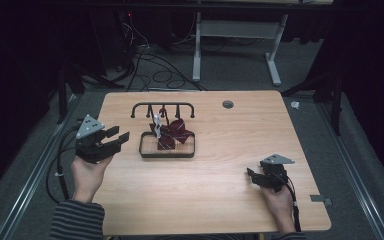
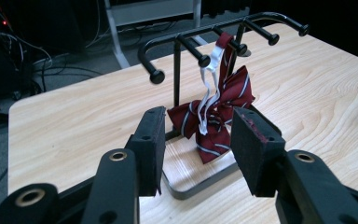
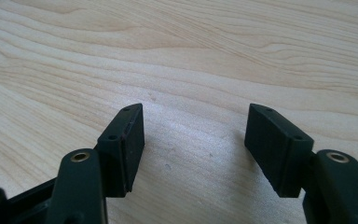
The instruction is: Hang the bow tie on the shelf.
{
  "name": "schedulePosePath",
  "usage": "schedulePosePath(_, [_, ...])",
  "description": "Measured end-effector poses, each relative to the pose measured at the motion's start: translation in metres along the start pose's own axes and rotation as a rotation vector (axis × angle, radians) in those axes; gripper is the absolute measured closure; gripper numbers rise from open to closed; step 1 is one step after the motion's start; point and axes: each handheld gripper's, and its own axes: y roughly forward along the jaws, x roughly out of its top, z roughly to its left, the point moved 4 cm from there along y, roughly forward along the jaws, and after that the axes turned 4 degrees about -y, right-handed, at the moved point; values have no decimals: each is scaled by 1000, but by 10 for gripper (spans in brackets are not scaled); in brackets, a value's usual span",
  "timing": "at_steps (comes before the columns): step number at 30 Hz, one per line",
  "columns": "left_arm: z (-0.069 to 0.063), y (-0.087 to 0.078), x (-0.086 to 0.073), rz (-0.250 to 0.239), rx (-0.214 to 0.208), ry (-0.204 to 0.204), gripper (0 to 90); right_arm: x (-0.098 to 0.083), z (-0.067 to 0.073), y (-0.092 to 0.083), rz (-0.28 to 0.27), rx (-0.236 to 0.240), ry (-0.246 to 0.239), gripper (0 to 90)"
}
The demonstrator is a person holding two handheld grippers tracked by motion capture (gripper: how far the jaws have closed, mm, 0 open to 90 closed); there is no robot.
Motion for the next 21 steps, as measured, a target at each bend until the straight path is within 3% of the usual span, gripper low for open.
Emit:
schedulePosePath(3, [1, -4, -4, -6, -7, -22, 563, 0, 0, 0, 0, 0, 1, 392])
schedulePosePath(21, [7, -25, -24, -44, 3, -67, 560, 0, 0, 0, 0, -1, 0, 392])
